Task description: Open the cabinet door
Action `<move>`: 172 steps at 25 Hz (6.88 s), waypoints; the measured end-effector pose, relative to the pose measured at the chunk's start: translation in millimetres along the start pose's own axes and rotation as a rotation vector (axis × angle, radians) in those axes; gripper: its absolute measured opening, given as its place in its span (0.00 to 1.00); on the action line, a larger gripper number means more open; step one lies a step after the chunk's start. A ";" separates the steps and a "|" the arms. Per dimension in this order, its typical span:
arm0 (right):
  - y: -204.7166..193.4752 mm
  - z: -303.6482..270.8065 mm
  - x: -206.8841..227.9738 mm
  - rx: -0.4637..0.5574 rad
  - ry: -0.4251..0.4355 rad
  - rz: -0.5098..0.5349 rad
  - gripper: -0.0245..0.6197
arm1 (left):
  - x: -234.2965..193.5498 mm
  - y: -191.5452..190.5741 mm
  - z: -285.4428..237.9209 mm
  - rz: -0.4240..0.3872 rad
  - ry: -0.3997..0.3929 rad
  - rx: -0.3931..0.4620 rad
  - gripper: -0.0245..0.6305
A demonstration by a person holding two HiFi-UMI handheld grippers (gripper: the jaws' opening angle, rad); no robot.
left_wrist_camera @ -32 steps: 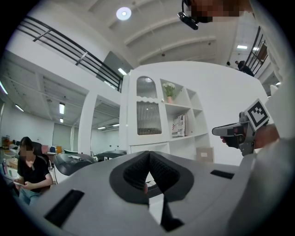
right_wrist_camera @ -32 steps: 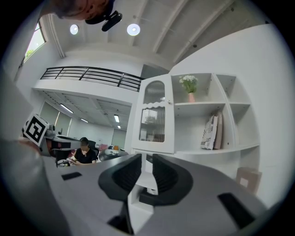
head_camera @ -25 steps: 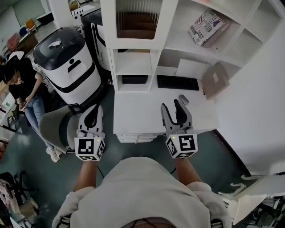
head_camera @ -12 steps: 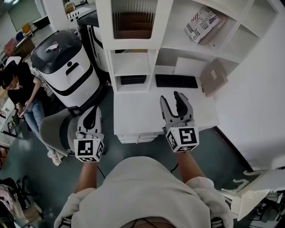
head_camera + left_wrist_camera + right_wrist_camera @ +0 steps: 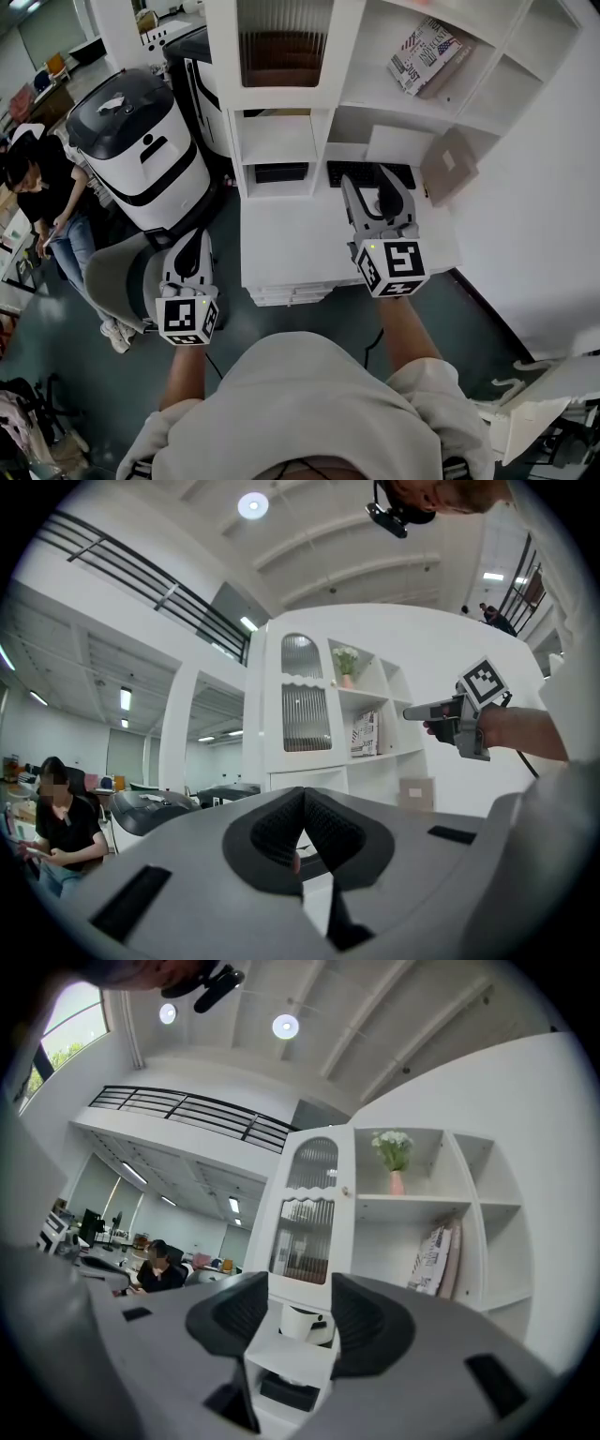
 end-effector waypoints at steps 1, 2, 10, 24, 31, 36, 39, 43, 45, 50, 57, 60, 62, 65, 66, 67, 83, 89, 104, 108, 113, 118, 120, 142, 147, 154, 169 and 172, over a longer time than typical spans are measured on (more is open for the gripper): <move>3.0 -3.6 1.8 0.002 -0.001 0.002 0.37 | -0.4 0.1 0.5 0.000 0.002 0.000 0.04; 5.7 -7.2 3.6 0.003 -0.002 0.004 0.37 | -0.7 0.0 1.1 0.000 0.003 0.000 0.04; 34.1 -33.0 19.2 0.039 -0.021 0.032 0.37 | -0.9 -1.2 5.0 0.002 0.015 -0.003 0.04; 71.2 -75.0 32.4 0.080 -0.021 0.061 0.37 | -8.7 1.6 15.1 -0.002 0.071 -0.001 0.04; 88.5 -98.6 38.8 0.094 -0.024 0.078 0.37 | -17.8 -0.4 24.3 0.003 0.114 -0.004 0.04; 107.8 -120.2 41.8 0.110 -0.028 0.101 0.36 | -24.9 -1.6 29.7 0.008 0.140 -0.008 0.04; 118.7 -132.8 43.3 0.122 -0.033 0.115 0.36 | -27.6 -3.5 31.2 0.012 0.152 -0.010 0.04; 133.1 -146.8 44.6 0.139 -0.040 0.130 0.35 | -31.6 -5.9 34.0 0.015 0.167 -0.014 0.04; 139.9 -154.1 45.9 0.145 -0.045 0.138 0.35 | -34.2 -6.5 35.1 0.017 0.175 -0.016 0.04; 151.0 -173.1 51.6 0.149 -0.057 0.156 0.34 | -38.4 -9.2 37.8 0.024 0.194 -0.020 0.04; 160.5 -199.3 60.2 0.149 -0.076 0.172 0.33 | -43.6 -15.7 43.7 0.032 0.224 -0.037 0.04; 161.9 -209.5 61.7 0.147 -0.081 0.179 0.33 | -46.3 -16.4 46.4 0.033 0.238 -0.039 0.04; 162.3 -215.7 62.9 0.145 -0.085 0.183 0.32 | -47.3 -17.3 48.4 0.034 0.247 -0.042 0.04; 163.5 -223.8 66.6 0.144 -0.094 0.188 0.32 | -48.2 -18.3 50.9 0.036 0.261 -0.045 0.04; 164.2 -226.4 68.1 0.145 -0.097 0.190 0.32 | -48.6 -18.6 51.7 0.036 0.266 -0.046 0.04; 165.1 -229.0 69.6 0.145 -0.100 0.191 0.32 | -49.2 -18.8 52.7 0.036 0.271 -0.047 0.04; 166.8 -268.2 85.1 0.123 -0.120 0.187 0.29 | -56.5 -19.8 68.0 0.037 0.345 -0.062 0.04; 166.3 -279.6 88.7 0.120 -0.129 0.188 0.25 | -59.4 -20.8 74.2 0.037 0.372 -0.068 0.04; 167.3 -284.6 90.0 0.186 -0.152 0.289 0.18 | -59.3 -25.2 75.3 0.041 0.390 -0.078 0.04; 166.6 -283.9 89.9 0.224 -0.124 0.329 0.17 | -58.3 -25.7 71.7 0.040 0.383 -0.080 0.04; 167.4 -279.4 88.6 0.272 -0.099 0.384 0.17 | -57.3 -24.9 69.8 0.041 0.376 -0.083 0.04; 168.0 -272.7 85.9 0.307 -0.071 0.444 0.17 | -57.8 -24.1 68.2 0.040 0.373 -0.082 0.04; 168.3 -268.8 84.2 0.316 -0.061 0.471 0.17 | -57.4 -23.5 68.5 0.039 0.372 -0.080 0.04; 172.6 -234.5 67.8 0.392 -0.040 0.812 0.16 | -50.4 -19.4 61.9 0.033 0.334 -0.074 0.04; 173.0 -225.9 62.5 0.406 -0.026 0.901 0.16 | -49.4 -18.7 59.3 0.033 0.325 -0.071 0.04; 176.3 -212.1 54.2 0.426 -0.016 0.977 0.15 | -46.6 -19.9 57.0 0.037 0.315 -0.071 0.04; 181.3 -182.5 30.5 0.454 0.000 1.150 0.15 | -45.3 -17.7 62.2 0.034 0.314 -0.060 0.04; 183.9 -175.5 23.9 0.446 -0.002 1.197 0.15 | -45.1 -17.1 63.9 0.037 0.314 -0.057 0.04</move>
Point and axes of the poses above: the fingertips, and each gripper's own axes: z backward along the fingers, x to its right, y out of its top, the point moved 2 cm from there along z, backward along the fingers, and after that the axes turned 6 degrees about -y, right-handed, at the moved point
